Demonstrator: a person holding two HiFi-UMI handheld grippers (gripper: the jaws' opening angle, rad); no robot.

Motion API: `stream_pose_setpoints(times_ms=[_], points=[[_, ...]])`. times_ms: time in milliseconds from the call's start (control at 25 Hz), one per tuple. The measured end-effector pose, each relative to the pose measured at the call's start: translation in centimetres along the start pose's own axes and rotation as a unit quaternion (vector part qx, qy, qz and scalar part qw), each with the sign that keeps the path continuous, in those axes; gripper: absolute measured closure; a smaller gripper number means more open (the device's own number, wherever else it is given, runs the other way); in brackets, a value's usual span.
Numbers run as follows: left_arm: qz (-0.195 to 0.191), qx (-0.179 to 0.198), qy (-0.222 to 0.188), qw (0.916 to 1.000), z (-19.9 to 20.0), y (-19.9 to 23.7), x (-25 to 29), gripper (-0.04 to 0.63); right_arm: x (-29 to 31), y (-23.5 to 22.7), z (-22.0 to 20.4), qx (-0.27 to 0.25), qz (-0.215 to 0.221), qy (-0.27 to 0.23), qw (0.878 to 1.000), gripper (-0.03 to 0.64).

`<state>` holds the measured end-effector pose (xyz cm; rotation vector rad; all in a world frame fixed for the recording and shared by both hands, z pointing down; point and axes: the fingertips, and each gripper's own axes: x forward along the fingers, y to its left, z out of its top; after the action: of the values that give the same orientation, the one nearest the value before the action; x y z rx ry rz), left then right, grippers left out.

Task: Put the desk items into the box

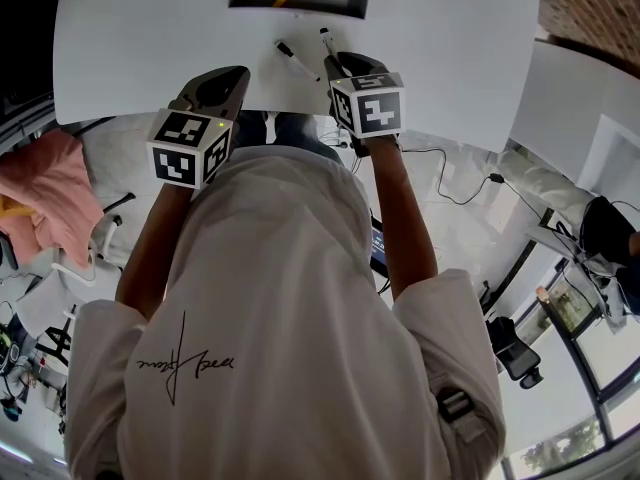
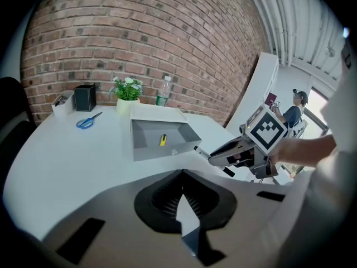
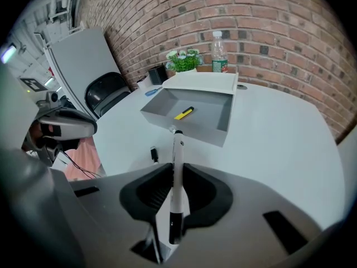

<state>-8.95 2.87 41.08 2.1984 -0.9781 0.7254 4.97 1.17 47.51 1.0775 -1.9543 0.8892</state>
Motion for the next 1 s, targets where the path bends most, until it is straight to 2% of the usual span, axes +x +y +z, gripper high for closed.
stream_pose_setpoints(times_ms=[1000], points=[[0.005,0.002,0.001,1.0000,-0.2,-0.1,0.0,0.591,-0.9,0.4,1.2,-0.018,0.011,-0.008,1.000,0.536]])
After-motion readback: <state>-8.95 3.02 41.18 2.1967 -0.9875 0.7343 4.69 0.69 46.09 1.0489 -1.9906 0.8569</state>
